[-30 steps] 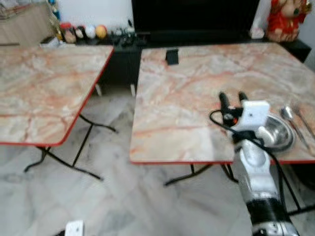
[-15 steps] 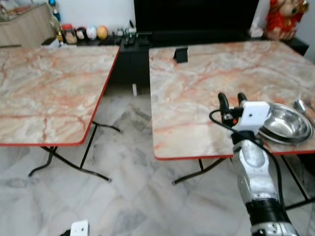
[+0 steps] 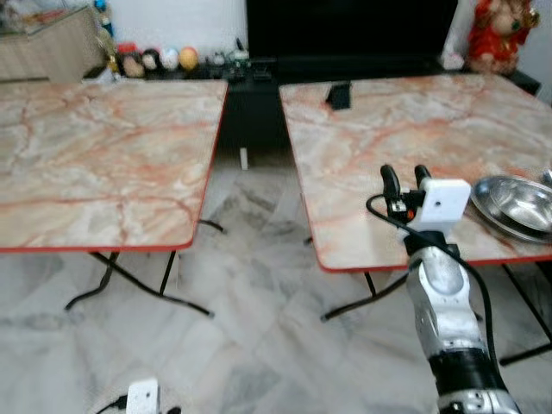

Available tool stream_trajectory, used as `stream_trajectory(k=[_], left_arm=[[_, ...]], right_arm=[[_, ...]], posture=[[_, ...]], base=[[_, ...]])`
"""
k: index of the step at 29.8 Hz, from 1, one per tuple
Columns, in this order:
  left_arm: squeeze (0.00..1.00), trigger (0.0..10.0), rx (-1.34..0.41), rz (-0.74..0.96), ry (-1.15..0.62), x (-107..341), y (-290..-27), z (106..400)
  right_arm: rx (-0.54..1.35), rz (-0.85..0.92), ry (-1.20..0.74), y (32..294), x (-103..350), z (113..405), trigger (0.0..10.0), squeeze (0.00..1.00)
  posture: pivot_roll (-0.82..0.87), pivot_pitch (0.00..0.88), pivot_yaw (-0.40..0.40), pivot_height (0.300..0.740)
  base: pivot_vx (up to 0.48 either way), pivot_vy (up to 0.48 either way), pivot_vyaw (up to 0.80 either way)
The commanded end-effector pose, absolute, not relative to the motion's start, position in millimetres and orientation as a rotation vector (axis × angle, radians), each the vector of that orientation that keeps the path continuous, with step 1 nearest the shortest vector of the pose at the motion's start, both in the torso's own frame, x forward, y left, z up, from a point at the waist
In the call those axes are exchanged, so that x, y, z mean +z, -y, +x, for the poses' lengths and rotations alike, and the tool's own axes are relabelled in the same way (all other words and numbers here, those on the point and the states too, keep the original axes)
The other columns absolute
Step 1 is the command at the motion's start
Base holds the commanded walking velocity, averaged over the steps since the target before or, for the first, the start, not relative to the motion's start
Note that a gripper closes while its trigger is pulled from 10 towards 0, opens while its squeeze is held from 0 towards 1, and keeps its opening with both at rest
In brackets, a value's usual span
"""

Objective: Setting the table

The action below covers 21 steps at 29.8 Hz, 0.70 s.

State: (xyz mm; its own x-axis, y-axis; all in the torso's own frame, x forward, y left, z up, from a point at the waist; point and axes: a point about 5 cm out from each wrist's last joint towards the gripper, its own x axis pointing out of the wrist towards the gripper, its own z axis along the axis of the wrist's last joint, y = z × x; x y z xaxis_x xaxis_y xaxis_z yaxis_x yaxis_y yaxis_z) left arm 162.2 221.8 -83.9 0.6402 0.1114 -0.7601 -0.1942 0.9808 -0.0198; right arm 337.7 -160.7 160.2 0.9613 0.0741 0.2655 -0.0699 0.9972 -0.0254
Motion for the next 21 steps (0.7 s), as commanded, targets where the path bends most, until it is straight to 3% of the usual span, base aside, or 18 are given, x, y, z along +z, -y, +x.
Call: stream_trajectory(k=[1,21], left_arm=[[0.0,10.0,0.169,-0.101,-0.881,-85.8,-218.7,160.7],[0.0,10.0,0.205,-0.099,-0.91,-86.8,-244.7,141.1]], right_arm=[[0.063,-0.02,0.272,166.4,162.4,338.0,10.0,0.0],[0.092,-0.015,0.243,162.2,153.7,340.0,10.0,0.0]], posture=[[-0.08,0.0,0.039,0.74],[-0.07,0.0,0.036,0.74]], base=[[0.0,0.311,0.0],[0.0,0.309,0.0]])
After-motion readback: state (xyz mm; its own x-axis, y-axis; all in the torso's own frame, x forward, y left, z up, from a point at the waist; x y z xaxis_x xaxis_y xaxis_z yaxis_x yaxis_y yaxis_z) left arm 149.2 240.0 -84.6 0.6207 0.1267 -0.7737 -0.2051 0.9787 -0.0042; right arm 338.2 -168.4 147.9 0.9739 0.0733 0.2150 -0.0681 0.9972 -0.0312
